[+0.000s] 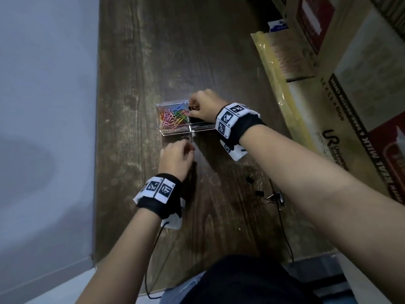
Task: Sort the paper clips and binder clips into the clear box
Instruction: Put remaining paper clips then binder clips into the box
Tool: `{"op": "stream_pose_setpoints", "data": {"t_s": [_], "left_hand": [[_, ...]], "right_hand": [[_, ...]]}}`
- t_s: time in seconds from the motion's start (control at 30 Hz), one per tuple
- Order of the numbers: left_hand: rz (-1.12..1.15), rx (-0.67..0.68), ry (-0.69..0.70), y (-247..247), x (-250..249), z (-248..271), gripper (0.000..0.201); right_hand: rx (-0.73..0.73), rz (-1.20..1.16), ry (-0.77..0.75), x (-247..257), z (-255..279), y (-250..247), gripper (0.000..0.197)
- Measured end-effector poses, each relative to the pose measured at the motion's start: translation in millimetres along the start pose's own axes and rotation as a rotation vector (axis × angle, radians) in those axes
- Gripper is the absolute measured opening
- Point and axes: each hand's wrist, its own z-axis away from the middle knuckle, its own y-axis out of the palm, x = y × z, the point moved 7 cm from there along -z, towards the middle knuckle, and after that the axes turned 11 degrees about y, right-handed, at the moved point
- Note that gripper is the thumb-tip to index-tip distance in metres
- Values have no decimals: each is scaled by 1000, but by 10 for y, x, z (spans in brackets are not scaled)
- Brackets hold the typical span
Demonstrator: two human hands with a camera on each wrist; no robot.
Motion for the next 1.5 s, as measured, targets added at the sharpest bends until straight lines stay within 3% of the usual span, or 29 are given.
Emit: {"op": "stream_pose_setpoints", "data": {"t_s": [0.1, 0.23, 0.37, 0.47, 0.57, 0.7, 0.9, 1.03, 1.13, 1.23, 1.4, 1.5], "left_hand": [[-34, 136, 52, 234, -139, 81, 13], [28, 271, 236, 531, -559, 108, 17], [-38, 422, 437, 912, -1037, 164, 39], [-75, 465, 513, 1126, -1241, 183, 43], [-85, 465, 504, 1229, -1315, 149, 39], [-97, 446, 466, 1260, -1319, 147, 28], [39, 416, 303, 1160, -1213, 238, 57], [41, 379, 324, 1103, -1181, 242, 29], [129, 297, 330, 1018, -1185, 231, 28], [209, 297, 283, 1048, -1144, 221, 28], [229, 335, 305, 1076, -1314, 308, 15], [125, 465, 313, 1184, -1355, 358, 43]], "right_hand": [[-133, -143, 10, -200, 233, -216, 26], [-278, -242, 192, -920, 806, -368, 25], [-25, -103, 314, -1360, 1367, -64, 15], [142, 48, 426, -1582, 1708, 171, 14], [194, 151, 513, -1740, 1926, 336, 28], [168, 177, 505, -1771, 2017, 505, 34], [12, 45, 462, -1721, 1985, 476, 21], [-79, -135, 503, -1817, 1967, 430, 22], [-184, -254, 541, -1926, 2017, 366, 25], [-294, -195, 534, -1935, 2085, 275, 12], [-231, -85, 572, -1855, 2036, 412, 29], [-234, -69, 566, -1830, 1984, 461, 20]]}}
